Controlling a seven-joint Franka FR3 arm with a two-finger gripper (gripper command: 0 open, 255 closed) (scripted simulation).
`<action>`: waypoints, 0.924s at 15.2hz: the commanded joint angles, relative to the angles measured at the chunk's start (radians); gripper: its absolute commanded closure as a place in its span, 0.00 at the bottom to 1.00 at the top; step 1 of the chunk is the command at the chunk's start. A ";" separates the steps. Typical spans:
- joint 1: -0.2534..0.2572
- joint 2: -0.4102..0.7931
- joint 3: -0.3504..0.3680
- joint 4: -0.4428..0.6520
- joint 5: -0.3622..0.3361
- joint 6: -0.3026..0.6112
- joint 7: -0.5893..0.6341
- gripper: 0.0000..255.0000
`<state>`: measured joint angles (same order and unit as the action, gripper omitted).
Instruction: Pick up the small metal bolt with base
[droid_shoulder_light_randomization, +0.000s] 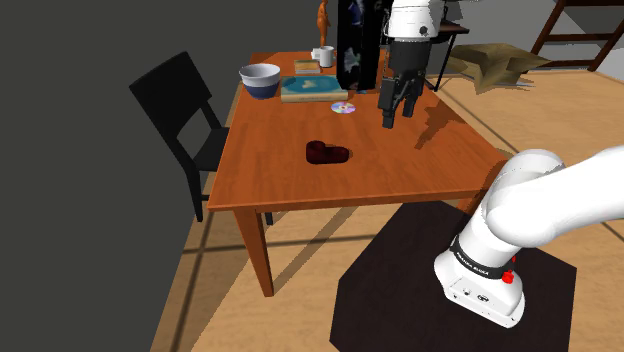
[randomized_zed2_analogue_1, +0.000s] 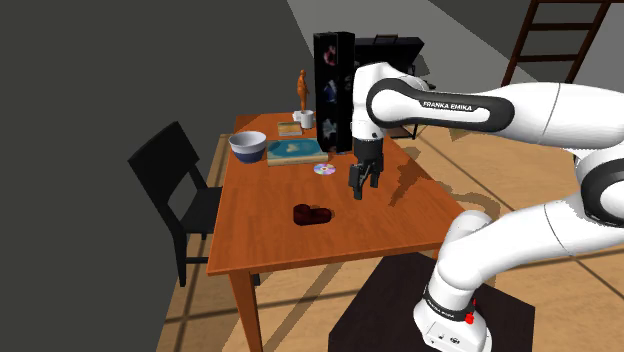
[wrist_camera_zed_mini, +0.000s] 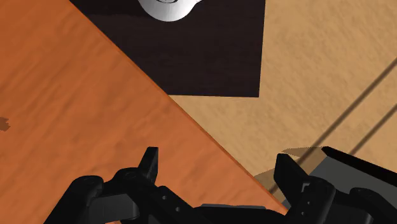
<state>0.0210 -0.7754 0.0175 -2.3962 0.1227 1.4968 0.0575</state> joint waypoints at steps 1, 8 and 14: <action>0.000 0.000 0.000 0.000 0.000 0.000 0.000 0.00; -0.002 0.201 0.016 -0.011 -0.024 0.248 -0.032 0.00; -0.007 0.404 0.028 0.037 -0.050 0.437 -0.047 0.00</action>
<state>0.0138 -0.4033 0.0414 -2.3655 0.0769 1.9004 0.0099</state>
